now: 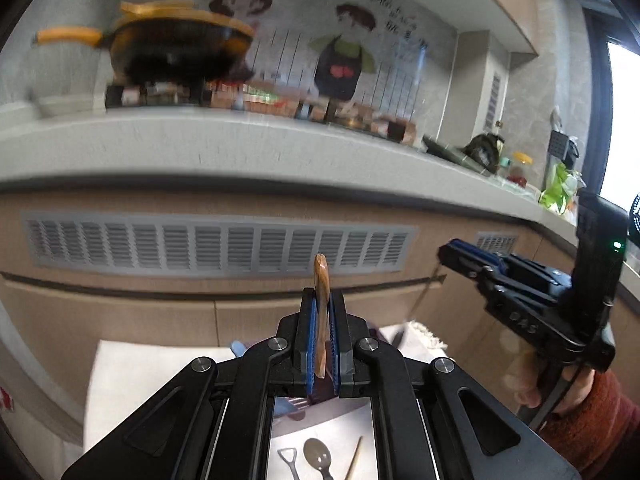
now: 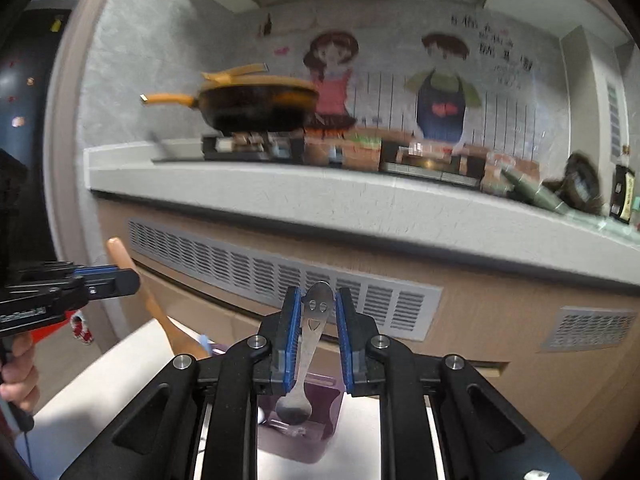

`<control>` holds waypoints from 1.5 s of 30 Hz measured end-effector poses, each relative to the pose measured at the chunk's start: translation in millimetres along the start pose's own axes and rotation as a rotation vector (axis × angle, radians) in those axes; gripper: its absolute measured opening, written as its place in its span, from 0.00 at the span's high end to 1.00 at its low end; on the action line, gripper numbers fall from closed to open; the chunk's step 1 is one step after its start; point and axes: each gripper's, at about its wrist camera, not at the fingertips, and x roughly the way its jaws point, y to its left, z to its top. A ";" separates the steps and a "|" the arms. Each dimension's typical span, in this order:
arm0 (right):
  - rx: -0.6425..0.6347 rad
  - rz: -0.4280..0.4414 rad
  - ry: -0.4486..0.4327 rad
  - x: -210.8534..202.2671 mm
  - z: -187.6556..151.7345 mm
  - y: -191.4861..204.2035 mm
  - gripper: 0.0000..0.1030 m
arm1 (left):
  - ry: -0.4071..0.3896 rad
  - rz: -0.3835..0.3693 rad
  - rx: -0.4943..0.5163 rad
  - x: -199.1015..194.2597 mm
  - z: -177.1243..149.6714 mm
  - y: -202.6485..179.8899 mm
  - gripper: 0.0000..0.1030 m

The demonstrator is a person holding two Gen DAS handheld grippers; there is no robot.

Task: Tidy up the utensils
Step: 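Carry the smiley spoon and wooden spoon over the caddy and release both, then grasp the white plastic spoon by its handle with the right gripper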

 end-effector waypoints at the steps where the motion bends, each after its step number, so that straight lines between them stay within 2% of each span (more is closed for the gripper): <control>1: 0.019 -0.002 0.026 14.0 -4.8 -1.9 0.85 | 0.020 0.005 -0.005 11.7 -3.2 4.0 0.94; 4: 0.071 0.022 0.095 43.3 -23.6 -6.7 0.85 | 0.089 0.020 -0.021 41.3 -16.7 15.0 0.94; 7: 0.066 0.012 0.160 62.3 -40.8 -6.1 0.85 | 0.174 0.000 -0.062 67.3 -31.4 25.1 0.94; 8: 0.069 0.033 0.211 71.0 -48.9 -7.0 0.84 | 0.204 -0.010 -0.078 75.1 -35.2 28.2 0.92; 9: 0.084 0.070 0.254 78.0 -54.3 -9.4 0.84 | 0.224 -0.015 -0.094 80.2 -38.6 30.4 0.92; 11: 0.147 0.212 0.335 89.3 -63.3 -17.5 0.84 | 0.236 -0.017 -0.139 83.2 -43.4 35.0 0.92; 13: 0.214 0.291 0.349 87.2 -66.9 -27.2 0.84 | 0.220 -0.030 -0.182 76.1 -43.0 37.5 0.91; 15: 0.210 0.254 0.310 73.3 -64.8 -33.7 0.82 | 0.173 -0.041 -0.207 60.4 -40.0 37.5 0.87; 18: 0.139 0.173 0.247 41.1 -65.0 -36.6 0.81 | 0.124 -0.020 -0.197 35.0 -40.9 31.8 0.79; 20: 0.061 0.129 0.256 21.6 -74.7 -34.3 0.81 | 0.123 -0.011 -0.167 19.5 -50.2 25.3 0.79; 23: -0.075 0.180 0.371 -2.2 -108.6 -28.5 0.81 | 0.167 -0.002 -0.131 5.6 -75.1 16.6 0.78; 25: -0.123 0.211 0.484 -15.0 -145.2 -27.3 0.83 | 0.219 0.002 -0.121 0.9 -100.3 13.0 0.78; 26: -0.127 0.200 0.530 -20.5 -162.7 -28.9 0.84 | 0.249 0.010 -0.119 -1.0 -114.0 11.8 0.78; 29: -0.071 0.174 0.622 -36.9 -209.3 -43.5 0.84 | 0.332 0.034 -0.116 -3.6 -149.4 7.6 0.78; 32: 0.072 0.191 0.678 -51.1 -243.0 -70.3 0.83 | 0.399 0.025 -0.145 -3.6 -177.1 8.7 0.78; 37: 0.342 0.283 0.658 -69.7 -268.2 -96.5 0.80 | 0.425 0.042 -0.202 -11.2 -195.3 16.1 0.78; 39: 0.383 0.357 0.660 -74.0 -272.1 -88.2 0.80 | 0.422 0.042 -0.214 -14.9 -196.4 17.1 0.78; 41: 0.352 0.446 0.674 -77.3 -272.3 -66.6 0.80 | 0.416 0.049 -0.211 -18.4 -194.9 18.2 0.78; 42: 0.305 0.450 0.673 -79.2 -271.0 -54.4 0.80 | 0.413 0.052 -0.207 -20.8 -193.8 18.8 0.78; 45: 0.077 0.360 0.633 -85.8 -262.2 -15.8 0.80 | 0.403 0.052 -0.202 -26.4 -193.7 19.0 0.78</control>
